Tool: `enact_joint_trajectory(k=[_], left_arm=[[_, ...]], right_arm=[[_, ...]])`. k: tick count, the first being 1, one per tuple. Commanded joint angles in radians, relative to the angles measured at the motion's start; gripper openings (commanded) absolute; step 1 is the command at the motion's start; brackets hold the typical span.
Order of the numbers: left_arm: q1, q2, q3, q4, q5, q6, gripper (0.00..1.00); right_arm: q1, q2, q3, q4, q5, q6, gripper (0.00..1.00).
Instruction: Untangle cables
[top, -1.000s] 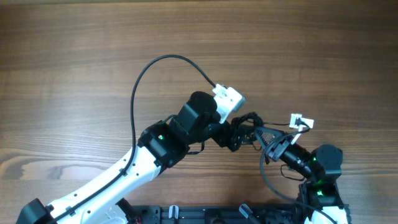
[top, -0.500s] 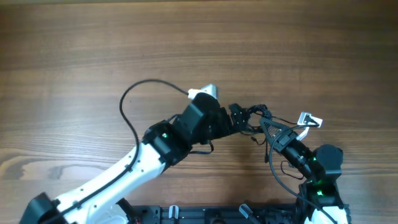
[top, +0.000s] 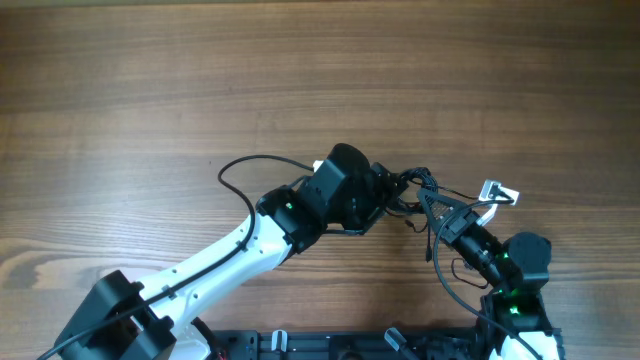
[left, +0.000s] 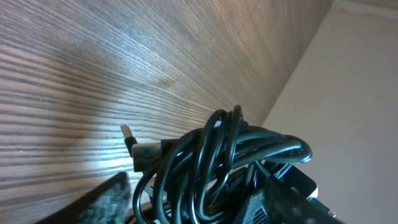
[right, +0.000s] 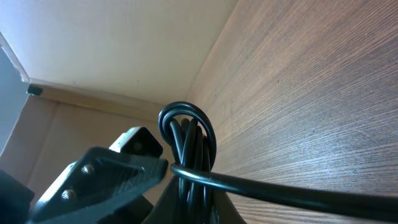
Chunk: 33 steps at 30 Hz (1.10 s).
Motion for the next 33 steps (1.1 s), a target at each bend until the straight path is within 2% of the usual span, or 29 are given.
enact_joint_trajectory(k=[1,5,11,21,26,27,28,30,33], left_arm=[[-0.005,0.004,0.005,0.001,0.016,-0.032,0.58],[-0.016,0.005,0.005,-0.003,0.016,-0.054,0.55],[-0.032,0.011,0.005,-0.005,0.004,-0.074,0.25],[-0.032,0.012,0.005,-0.003,-0.027,-0.072,0.04],[-0.024,0.012,0.005,-0.007,-0.107,0.072,0.04],[-0.008,0.011,0.005,-0.020,-0.113,0.110,0.04],[0.038,0.006,0.005,-0.034,-0.109,0.207,0.04],[0.080,-0.002,0.005,-0.034,-0.090,0.326,0.04],[0.152,-0.029,0.005,-0.036,-0.015,0.500,0.04]], right_arm=[[-0.002,-0.001,-0.001,0.006,0.010,0.006,0.04],[-0.002,-0.001,-0.001,0.006,0.010,0.007,0.04],[-0.002,-0.001,-0.001,0.006,0.010,0.007,0.04],[-0.002,-0.001,-0.001,0.007,0.001,0.008,0.05],[-0.002,-0.001,-0.001,0.014,-0.031,-0.068,0.28],[-0.002,-0.001,-0.001,0.013,-0.051,-0.108,0.42],[-0.002,-0.001,-0.001,0.013,-0.125,-0.169,0.60],[-0.002,-0.001,-0.001,0.013,-0.187,-0.214,0.70],[-0.003,-0.001,-0.001,0.013,-0.275,-0.311,1.00]])
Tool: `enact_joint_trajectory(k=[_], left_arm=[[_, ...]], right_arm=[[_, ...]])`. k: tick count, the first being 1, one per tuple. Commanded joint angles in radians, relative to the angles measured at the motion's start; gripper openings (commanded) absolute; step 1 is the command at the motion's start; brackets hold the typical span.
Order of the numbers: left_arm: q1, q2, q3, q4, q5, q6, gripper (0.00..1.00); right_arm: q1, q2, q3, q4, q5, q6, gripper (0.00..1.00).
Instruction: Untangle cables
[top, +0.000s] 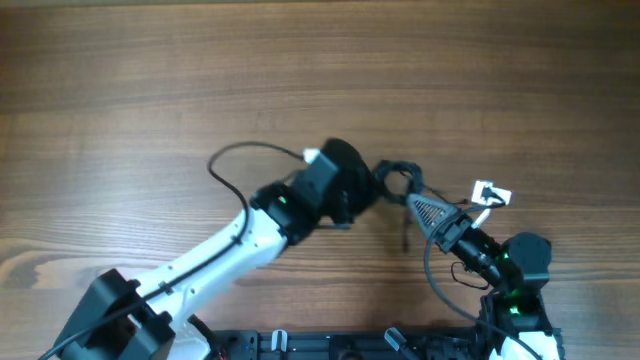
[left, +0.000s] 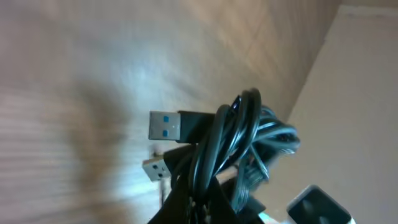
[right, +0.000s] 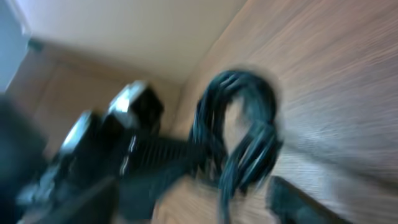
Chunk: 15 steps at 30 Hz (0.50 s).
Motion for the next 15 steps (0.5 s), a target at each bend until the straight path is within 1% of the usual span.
enact_joint_trajectory(k=[1,5,10,12,14,15], left_arm=[[0.109,-0.044,0.005,-0.010,0.056,0.344,0.04],[0.177,-0.092,0.005,-0.079,0.072,0.477,0.04],[0.192,-0.135,0.005,-0.090,0.206,0.690,0.04],[0.188,-0.141,0.005,-0.089,0.258,0.762,0.04],[0.187,-0.142,0.005,-0.087,0.294,0.809,0.04],[0.187,-0.142,0.005,-0.087,0.298,0.811,0.04]], right_arm=[[-0.003,-0.001,0.000,0.008,-0.167,-0.168,1.00],[-0.002,-0.001,0.000,0.010,-0.187,-0.222,1.00],[-0.002,-0.001,0.000,0.037,-0.186,-0.259,1.00],[-0.002,-0.001,0.000,0.039,-0.174,-0.301,0.97],[-0.002,-0.001,0.000,0.035,-0.146,-0.355,0.95],[-0.002,-0.001,0.000,0.035,-0.131,-0.371,0.95]])
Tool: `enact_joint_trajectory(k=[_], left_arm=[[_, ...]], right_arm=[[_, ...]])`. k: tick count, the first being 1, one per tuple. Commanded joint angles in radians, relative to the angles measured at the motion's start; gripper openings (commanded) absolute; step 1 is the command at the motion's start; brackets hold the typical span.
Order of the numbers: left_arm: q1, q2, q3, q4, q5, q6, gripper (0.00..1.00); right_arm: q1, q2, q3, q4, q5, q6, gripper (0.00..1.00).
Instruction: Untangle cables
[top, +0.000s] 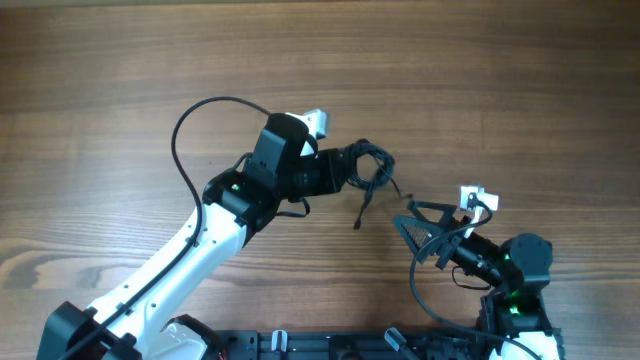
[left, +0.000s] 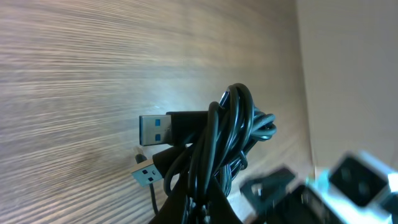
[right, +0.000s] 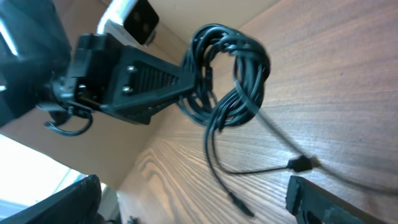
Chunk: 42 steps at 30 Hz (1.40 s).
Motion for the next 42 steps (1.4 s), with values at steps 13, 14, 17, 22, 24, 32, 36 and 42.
enact_joint_trajectory(k=[13,14,17,22,24,32,36,42], left_arm=[[-0.063,-0.021,0.005,0.123,0.103,0.037,0.04],[-0.069,-0.021,0.005,0.126,0.090,0.019,0.04],[-0.098,-0.021,0.005,0.127,0.030,-0.030,0.04],[-0.160,-0.021,0.005,0.127,-0.133,-0.163,0.04],[-0.180,-0.021,0.005,0.128,-0.185,-0.239,0.04],[-0.210,-0.022,0.005,0.137,-0.250,-0.417,0.04],[-0.210,-0.022,0.005,0.162,-0.244,-0.417,0.04],[-0.210,-0.022,0.005,0.161,-0.220,-0.313,0.04]], right_arm=[[0.006,-0.001,-0.001,0.006,0.118,-0.180,0.96],[0.014,-0.001,-0.001,0.007,0.118,-0.180,0.96],[0.048,-0.001,-0.001,0.007,0.118,-0.180,0.93],[0.123,-0.001,-0.001,0.009,0.162,-0.179,0.88],[0.148,-0.001,-0.001,0.007,0.207,-0.180,0.87],[0.264,-0.001,-0.001,-0.016,0.418,-0.177,0.56],[0.282,-0.001,-0.001,-0.017,0.460,-0.174,0.37],[0.282,-0.001,-0.001,-0.016,0.453,-0.106,0.04]])
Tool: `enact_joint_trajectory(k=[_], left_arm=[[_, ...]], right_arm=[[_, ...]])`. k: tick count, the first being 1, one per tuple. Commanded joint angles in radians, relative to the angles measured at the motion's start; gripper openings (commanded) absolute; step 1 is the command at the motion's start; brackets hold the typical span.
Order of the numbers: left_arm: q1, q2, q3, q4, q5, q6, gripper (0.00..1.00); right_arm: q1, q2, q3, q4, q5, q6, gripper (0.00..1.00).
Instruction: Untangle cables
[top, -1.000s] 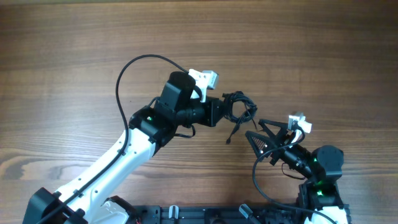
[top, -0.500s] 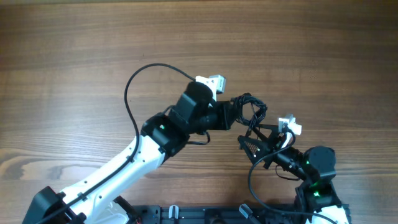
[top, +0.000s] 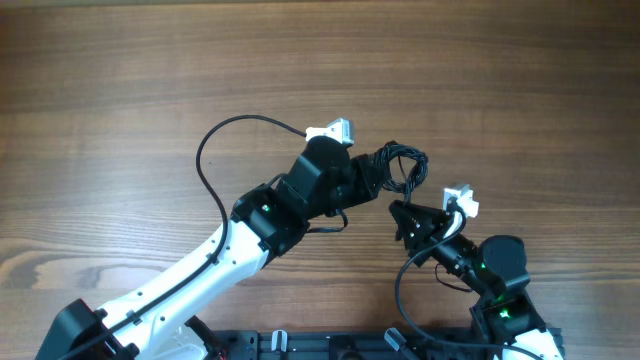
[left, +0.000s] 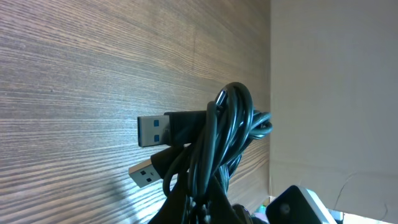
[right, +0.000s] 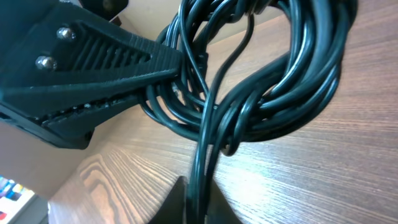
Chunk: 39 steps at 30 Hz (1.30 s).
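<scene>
A tangled bundle of black cables (top: 405, 165) hangs just above the wooden table, with my left gripper (top: 385, 172) shut on it. In the left wrist view the bundle (left: 233, 134) shows two USB plugs: one with a blue insert (left: 152, 130) and a second, lower plug (left: 146, 175); my left gripper (left: 202, 208) pinches the strands below them. My right gripper (top: 405, 222) sits just below the bundle. It is shut (right: 199, 205) on a couple of strands hanging from the coil (right: 280, 93). The left gripper's ribbed finger (right: 93, 68) reaches in from the left.
The wooden table (top: 120, 90) stretches wide around both arms. The left arm's own black lead (top: 205, 170) loops up to the left of it. The robot's base frame (top: 330, 345) lies along the near edge.
My left gripper has moved right with the bundle. My right gripper, then open and apart from it, has moved up under the bundle and is now shut on its hanging strands.
Both grippers were first close together at the bundle. My left gripper then held it further up and left, and later further left still, with a loose strand trailing to the table and the right gripper open. Now the two meet at the bundle again.
</scene>
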Motion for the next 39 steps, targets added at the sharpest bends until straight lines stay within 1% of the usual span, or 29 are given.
enact_joint_trajectory(k=[1,4,7,8,12,14,16,19,22,26,29,34,37,39], left_arm=[[-0.002,-0.021,0.005,0.010,0.002,0.114,0.04],[0.001,-0.021,0.005,0.010,0.002,0.207,0.04],[0.001,-0.021,0.005,0.009,-0.018,0.217,0.04],[0.001,-0.020,0.005,0.009,-0.028,0.237,0.04],[0.001,-0.020,0.005,-0.022,-0.094,0.404,0.04],[0.001,-0.020,0.005,-0.048,-0.127,0.450,0.04],[0.001,-0.020,0.005,-0.055,-0.128,0.499,0.04],[0.000,-0.021,0.005,-0.054,-0.129,0.500,0.04],[0.000,-0.020,0.005,-0.058,-0.130,0.557,0.04],[0.001,-0.020,0.005,-0.066,-0.126,0.578,0.04],[-0.006,-0.020,0.005,-0.062,-0.082,0.578,0.04],[-0.035,-0.020,0.005,-0.042,0.010,0.579,0.04],[-0.063,-0.020,0.005,-0.042,0.030,0.613,0.04],[-0.085,-0.020,0.005,-0.044,0.029,0.627,0.04]], right_arm=[[0.005,-0.001,0.000,0.014,0.006,0.098,0.04],[0.005,-0.001,0.000,0.046,-0.066,0.139,0.04],[0.005,-0.001,0.000,0.052,-0.108,0.172,0.04],[0.005,-0.001,0.000,0.054,-0.127,0.183,0.04],[0.005,-0.001,0.000,0.133,-0.202,0.278,0.04],[0.005,-0.001,0.000,0.180,-0.217,0.340,0.04],[0.004,-0.001,0.000,0.188,-0.212,0.405,0.04],[-0.003,-0.001,0.000,0.187,-0.184,0.496,0.04],[-0.024,-0.001,0.000,0.187,-0.164,0.570,0.04],[-0.069,-0.001,0.000,0.178,-0.113,0.583,0.04],[-0.091,-0.001,0.000,0.178,-0.077,0.598,0.04],[-0.094,0.006,0.000,0.149,-0.032,0.598,0.04],[-0.094,0.018,0.000,0.104,0.027,0.598,0.04],[-0.094,0.025,0.000,0.106,0.053,0.599,0.04]])
